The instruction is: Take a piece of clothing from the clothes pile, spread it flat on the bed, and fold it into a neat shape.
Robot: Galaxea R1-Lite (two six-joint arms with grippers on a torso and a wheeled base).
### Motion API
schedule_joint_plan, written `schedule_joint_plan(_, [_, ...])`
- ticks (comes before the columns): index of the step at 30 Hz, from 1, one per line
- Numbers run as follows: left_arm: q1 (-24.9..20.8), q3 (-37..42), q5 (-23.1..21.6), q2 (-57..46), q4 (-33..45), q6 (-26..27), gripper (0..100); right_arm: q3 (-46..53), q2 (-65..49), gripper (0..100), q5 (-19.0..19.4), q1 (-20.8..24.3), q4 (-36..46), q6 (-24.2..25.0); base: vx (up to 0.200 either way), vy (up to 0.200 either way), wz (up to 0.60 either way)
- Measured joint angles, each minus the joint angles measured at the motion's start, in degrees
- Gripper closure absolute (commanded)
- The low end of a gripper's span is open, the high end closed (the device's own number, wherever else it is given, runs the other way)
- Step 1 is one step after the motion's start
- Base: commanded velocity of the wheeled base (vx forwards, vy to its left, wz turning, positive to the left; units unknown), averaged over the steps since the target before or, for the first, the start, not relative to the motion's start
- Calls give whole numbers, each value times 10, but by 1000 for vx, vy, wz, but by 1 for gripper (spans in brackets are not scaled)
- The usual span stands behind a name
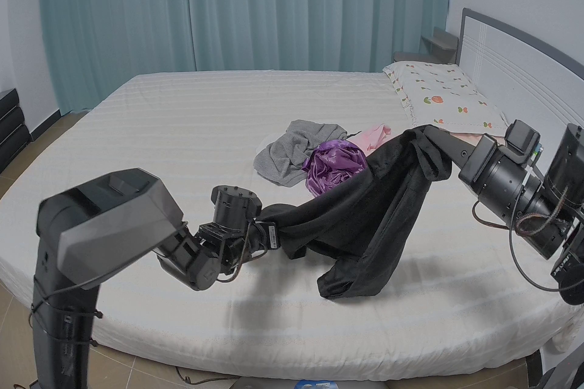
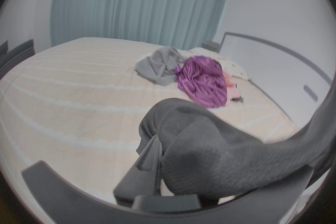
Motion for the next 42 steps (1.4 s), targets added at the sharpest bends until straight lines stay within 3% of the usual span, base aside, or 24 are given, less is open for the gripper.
schedule_joint_plan(9, [20,72,2,-155,1,-69,100,-90,85,100,-19,-66,-3,0,0,0,0])
schedule_joint_plan(20, [40,83,36,-326,40,-96,100,-216,111,100,-39,-93,3,-6,0,0,0])
schedule_joint_plan(26, [40,128,39,-354,43,-126,100,-141,124,100,-20,-92,-3,-2,0,0,0])
schedule_joint_plan(34, [23,204,35,-342,39,-219,100,-30,163,100,2,-88,-28,40,0,0,0])
schedule_joint_plan(42, [6,280,27,-326,0,-233,100,28,173,100,4,-85,-34,68,0,0,0])
